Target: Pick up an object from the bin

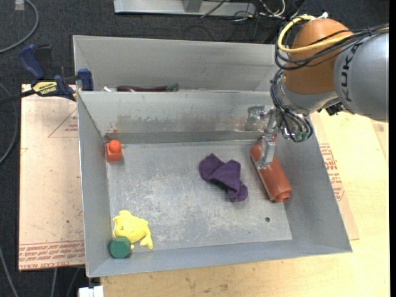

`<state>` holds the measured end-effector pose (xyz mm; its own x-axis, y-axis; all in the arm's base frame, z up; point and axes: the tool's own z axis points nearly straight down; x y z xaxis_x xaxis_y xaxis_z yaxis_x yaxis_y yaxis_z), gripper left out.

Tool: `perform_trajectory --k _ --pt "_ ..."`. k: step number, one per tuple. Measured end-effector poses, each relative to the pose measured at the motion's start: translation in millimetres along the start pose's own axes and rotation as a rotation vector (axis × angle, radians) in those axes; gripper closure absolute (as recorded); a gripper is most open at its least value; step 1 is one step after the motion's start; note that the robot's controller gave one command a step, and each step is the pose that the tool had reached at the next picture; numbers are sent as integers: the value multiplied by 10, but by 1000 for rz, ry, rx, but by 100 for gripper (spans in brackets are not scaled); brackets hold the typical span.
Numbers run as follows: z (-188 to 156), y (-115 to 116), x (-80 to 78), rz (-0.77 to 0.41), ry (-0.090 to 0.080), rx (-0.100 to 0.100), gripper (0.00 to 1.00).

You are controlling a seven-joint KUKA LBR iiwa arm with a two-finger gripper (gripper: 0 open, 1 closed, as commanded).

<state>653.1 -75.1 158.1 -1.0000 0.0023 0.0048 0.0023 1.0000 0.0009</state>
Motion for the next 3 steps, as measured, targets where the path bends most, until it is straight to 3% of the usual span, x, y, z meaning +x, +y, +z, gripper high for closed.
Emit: perform_trajectory --k 1,2,3 --pt "-54 2 -14 -1 -7 1 0" --pt "529 431 177 -64 -9 1 0" --pt "732 653 326 -12 1 -2 0"
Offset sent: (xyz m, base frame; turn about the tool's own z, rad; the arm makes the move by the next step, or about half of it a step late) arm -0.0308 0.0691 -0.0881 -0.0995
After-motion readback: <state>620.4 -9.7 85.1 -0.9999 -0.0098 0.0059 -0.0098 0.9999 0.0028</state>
